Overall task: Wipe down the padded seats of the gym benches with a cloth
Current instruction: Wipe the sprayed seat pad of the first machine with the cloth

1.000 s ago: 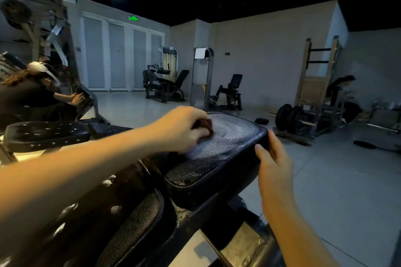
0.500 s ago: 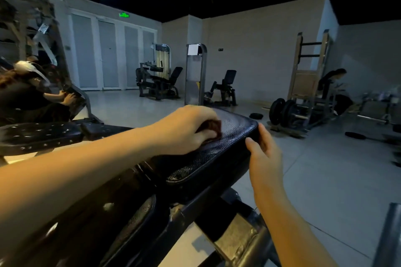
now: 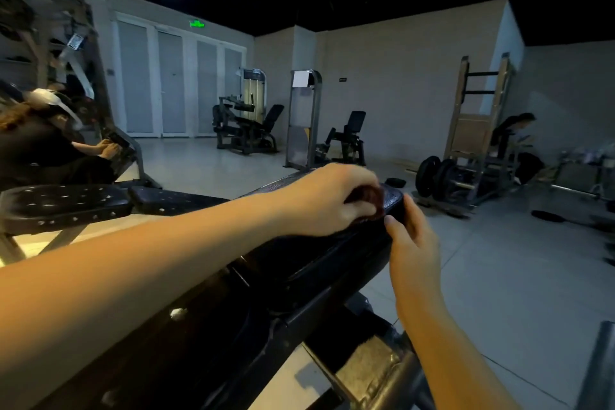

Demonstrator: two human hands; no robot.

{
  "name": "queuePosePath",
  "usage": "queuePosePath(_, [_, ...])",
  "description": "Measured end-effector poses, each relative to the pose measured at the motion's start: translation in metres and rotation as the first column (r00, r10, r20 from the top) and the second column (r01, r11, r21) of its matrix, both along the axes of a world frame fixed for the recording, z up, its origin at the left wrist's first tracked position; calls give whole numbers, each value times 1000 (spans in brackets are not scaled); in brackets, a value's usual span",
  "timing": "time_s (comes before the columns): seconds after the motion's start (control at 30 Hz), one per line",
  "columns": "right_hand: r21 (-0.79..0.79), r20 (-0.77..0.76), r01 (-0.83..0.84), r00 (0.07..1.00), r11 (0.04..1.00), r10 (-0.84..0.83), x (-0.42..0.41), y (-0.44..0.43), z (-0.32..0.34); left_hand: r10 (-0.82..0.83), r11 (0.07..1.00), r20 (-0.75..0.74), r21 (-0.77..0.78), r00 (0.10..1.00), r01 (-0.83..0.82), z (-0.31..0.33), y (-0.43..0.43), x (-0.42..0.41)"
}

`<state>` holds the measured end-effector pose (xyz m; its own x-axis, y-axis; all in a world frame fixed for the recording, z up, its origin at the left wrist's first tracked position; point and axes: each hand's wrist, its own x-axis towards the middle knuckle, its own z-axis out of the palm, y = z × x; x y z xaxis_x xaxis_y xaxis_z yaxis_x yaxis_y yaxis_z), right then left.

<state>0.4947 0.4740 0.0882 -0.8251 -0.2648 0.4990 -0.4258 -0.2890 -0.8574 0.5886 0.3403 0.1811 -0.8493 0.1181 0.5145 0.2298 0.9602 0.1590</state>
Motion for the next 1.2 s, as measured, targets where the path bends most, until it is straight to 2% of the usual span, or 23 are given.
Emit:
queuePosePath(0.07, [-13, 8, -3, 1000, 1000, 3, -1, -1, -1, 1, 1000, 29, -19, 1000, -1, -11, -22, 35])
queuePosePath(0.13, [-20, 19, 0, 1000, 1000, 0, -3, -2, -3, 131, 991, 29, -8, 991, -130, -10, -56, 48])
queuePosePath(0.23, [-11, 6, 7, 1000, 1000, -7, -5, -3, -5, 318, 948, 17, -20, 948, -317, -5, -87, 19])
queuePosePath(0.3, [1, -4, 16, 1000, 1000, -16, -4, -3, -6, 373, 928, -9, 7, 928, -373, 1, -82, -17])
queuePosePath(0.37, [12, -16, 20, 1000, 1000, -19, -3, -2, -6, 358, 933, -25, 50, 934, -356, 8, -62, -48])
queuePosePath(0.43, [16, -23, 18, 1000, 1000, -18, -1, -2, -5, 260, 964, -46, 68, 964, -257, 11, -32, -55])
queuePosePath(0.5, [9, -10, 14, 1000, 1000, -14, -1, -1, -3, 117, 991, -39, 74, 992, -114, 6, -11, -37])
queuePosePath(0.57, [-4, 9, 15, 1000, 1000, -15, -2, -1, -2, 61, 997, -27, 40, 998, -60, -3, -12, -1])
queuePosePath(0.63, [-1, 9, 19, 1000, 1000, -19, -1, -2, -1, 101, 995, 15, 19, 995, -102, -10, -34, 36])
queuePosePath(0.73, [5, 4, 31, 1000, 1000, -31, -1, -3, -2, 277, 960, 66, 32, 959, -279, -9, -77, 58])
queuePosePath(0.8, [12, 0, 32, 1000, 999, -32, 1, -3, -2, 388, 921, 60, 5, 920, -389, -5, -92, 39])
queuePosePath(0.87, [14, -6, 35, 999, 999, -35, 1, -2, -2, 416, 908, 29, 31, 909, -417, 0, -88, 4])
queuePosePath(0.97, [18, -8, 33, 999, 999, -33, 0, -2, -2, 347, 933, -14, 105, 938, -344, 8, -53, -43])
queuePosePath(1.03, [19, 5, 30, 1000, 999, -30, -1, -2, -3, 235, 968, -30, 99, 972, -231, 11, -22, -47])
queuePosePath(1.13, [14, 26, 26, 999, 1000, -27, -3, -3, -3, 49, 998, -7, 51, 999, -49, 1, -1, -14])
queuePosePath(1.2, [13, 23, 28, 999, 1000, -28, -4, -3, -3, 46, 998, 17, 48, 999, -47, -8, -16, 17])
